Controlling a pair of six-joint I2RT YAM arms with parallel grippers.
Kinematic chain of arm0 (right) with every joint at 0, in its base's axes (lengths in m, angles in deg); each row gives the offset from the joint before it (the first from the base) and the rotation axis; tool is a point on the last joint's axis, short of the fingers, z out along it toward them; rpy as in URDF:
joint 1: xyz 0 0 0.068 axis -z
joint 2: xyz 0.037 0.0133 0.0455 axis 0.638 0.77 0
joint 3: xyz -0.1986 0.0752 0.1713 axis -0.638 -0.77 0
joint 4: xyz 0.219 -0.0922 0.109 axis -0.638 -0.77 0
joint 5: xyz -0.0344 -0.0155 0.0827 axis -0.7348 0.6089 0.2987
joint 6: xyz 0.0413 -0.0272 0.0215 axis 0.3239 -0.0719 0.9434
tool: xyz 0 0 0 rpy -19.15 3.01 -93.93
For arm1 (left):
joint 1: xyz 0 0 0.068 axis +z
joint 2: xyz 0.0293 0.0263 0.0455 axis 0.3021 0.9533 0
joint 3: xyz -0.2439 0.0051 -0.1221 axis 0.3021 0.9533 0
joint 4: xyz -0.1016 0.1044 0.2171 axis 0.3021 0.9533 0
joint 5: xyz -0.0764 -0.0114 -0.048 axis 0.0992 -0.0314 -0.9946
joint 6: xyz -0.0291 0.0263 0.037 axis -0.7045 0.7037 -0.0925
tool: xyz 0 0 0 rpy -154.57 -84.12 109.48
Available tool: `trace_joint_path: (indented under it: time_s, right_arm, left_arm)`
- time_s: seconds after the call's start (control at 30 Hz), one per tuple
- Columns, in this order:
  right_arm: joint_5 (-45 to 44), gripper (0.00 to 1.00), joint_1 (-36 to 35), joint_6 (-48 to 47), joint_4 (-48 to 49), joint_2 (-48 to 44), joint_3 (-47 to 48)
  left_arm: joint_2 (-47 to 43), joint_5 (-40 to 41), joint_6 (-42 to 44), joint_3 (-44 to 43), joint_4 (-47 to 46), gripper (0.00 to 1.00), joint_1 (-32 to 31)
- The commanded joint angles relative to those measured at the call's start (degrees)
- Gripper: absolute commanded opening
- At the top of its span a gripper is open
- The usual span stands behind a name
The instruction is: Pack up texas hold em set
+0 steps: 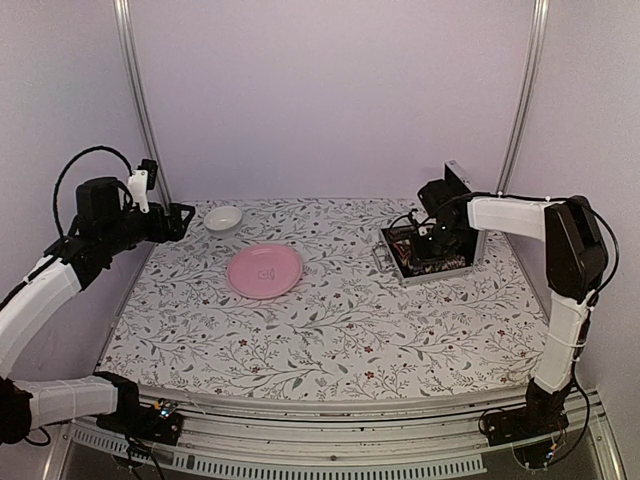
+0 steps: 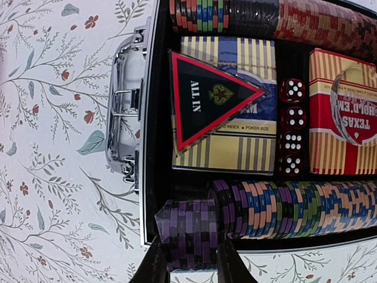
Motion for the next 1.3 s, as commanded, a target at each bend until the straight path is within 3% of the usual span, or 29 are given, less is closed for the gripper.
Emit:
trace_joint_path:
  time_s: [0.0, 0.27, 0.6, 0.97, 1.27]
  right_arm:
    - [0.1, 0.02, 0.1, -0.7, 0.3, 1.7, 1.6]
    - [-3.3, 0.04, 0.0, 0.1, 0.1, 2.7, 2.2]
    - [-5.3, 0.21, 0.1, 0.5, -1.1, 2.9, 2.9]
    - [-5.0, 0.34, 0.0, 0.5, -1.3, 2.4, 3.4]
    - [-4.6, 0.37, 0.0, 0.5, -1.3, 1.1, 3.4]
  left_arm:
    - [0.2, -0.5, 0.7, 0.2, -0.3, 0.97, 0.6]
    - [0.4, -0.5, 0.7, 0.2, -0.1, 0.97, 0.6]
    - [0.5, -0.5, 0.7, 0.1, 0.0, 0.97, 0.6]
    - [0.7, -0.7, 0.8, 0.1, 0.1, 0.97, 0.6]
    - [0.6, -0.7, 0.9, 0.1, 0.2, 0.97, 0.6]
